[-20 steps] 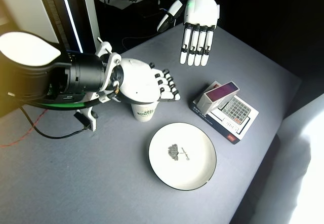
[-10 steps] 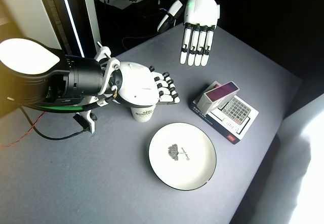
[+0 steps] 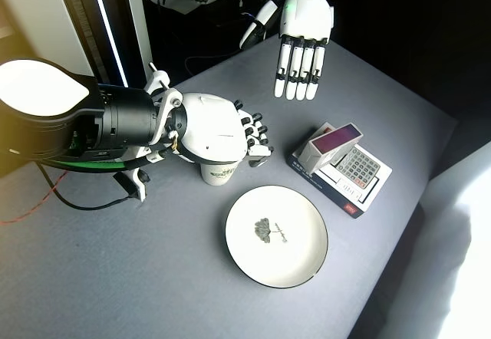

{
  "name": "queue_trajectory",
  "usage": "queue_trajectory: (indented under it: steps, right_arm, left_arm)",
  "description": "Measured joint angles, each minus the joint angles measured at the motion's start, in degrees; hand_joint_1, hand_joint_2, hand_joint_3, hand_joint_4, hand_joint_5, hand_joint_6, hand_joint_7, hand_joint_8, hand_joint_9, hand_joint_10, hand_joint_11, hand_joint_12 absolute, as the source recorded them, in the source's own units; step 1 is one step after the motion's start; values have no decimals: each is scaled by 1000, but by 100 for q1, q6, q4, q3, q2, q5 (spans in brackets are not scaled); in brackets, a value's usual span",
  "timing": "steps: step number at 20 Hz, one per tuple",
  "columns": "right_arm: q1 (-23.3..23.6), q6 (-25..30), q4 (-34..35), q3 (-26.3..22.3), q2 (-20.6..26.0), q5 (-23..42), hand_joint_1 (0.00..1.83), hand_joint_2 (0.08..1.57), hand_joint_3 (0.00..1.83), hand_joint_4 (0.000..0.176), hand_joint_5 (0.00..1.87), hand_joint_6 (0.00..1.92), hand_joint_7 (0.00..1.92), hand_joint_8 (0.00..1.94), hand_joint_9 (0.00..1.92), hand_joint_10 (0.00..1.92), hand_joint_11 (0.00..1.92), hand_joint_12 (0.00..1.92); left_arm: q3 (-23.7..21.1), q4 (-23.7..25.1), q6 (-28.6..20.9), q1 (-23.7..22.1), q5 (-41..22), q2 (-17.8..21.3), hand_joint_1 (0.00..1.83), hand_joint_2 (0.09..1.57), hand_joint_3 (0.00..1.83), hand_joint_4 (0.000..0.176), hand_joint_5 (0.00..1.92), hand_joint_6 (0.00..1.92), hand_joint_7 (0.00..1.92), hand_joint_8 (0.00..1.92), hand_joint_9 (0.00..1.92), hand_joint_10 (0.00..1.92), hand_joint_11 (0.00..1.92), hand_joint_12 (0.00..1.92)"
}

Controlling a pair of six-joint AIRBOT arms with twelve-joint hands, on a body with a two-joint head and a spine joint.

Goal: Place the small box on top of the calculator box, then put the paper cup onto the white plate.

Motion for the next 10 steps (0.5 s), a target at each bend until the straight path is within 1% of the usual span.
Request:
queue_trajectory:
  steps: [2,3,5,6,7,8,9,10]
  right_arm:
    - [0,4,4,0,0,-13,1479,1180,1,0,753,1208,874,1058,764,1280,659,1769]
    - [0,4,26,0,0,-15,1476,1193,2,0,718,1255,860,1087,738,1313,635,1801]
    - [0,2,114,0,0,-31,1475,1203,1,0,701,1275,840,1122,733,1334,601,1831]
    - [15,-2,170,0,0,-55,1478,1190,0,0,706,1252,876,1079,760,1292,633,1795]
    - [28,-11,232,0,-2,-76,1478,1190,0,0,706,1252,876,1079,760,1292,633,1795]
    - [129,-15,240,20,0,-96,1476,1203,0,0,677,1287,841,1132,745,1323,610,1820]
    - [254,-7,317,17,0,-114,1479,1190,0,0,706,1249,877,1075,768,1283,638,1788]
    - [385,11,356,17,0,-120,1478,1193,3,0,694,1272,861,1094,756,1298,635,1793]
  left_arm:
    - [0,0,0,0,-2,0,112,1062,0,0,180,4,227,6,230,7,0,508]
    - [0,0,0,0,0,0,120,1073,3,0,176,1,226,3,228,4,0,487]
    - [0,0,0,-4,2,0,109,1078,2,0,168,1,214,1,215,0,0,473]
    - [0,4,0,-33,22,0,131,1072,0,0,192,5,229,3,228,3,0,512]
    - [0,0,0,-44,20,0,131,1072,0,0,192,5,229,3,228,3,0,512]
    - [0,0,0,-55,22,0,102,1085,3,0,141,0,192,1,200,0,0,442]
    - [0,4,0,-66,39,0,93,1087,3,0,131,0,184,0,198,1,0,435]
    - [0,11,0,-90,52,0,119,1076,0,0,185,8,230,8,234,7,0,495]
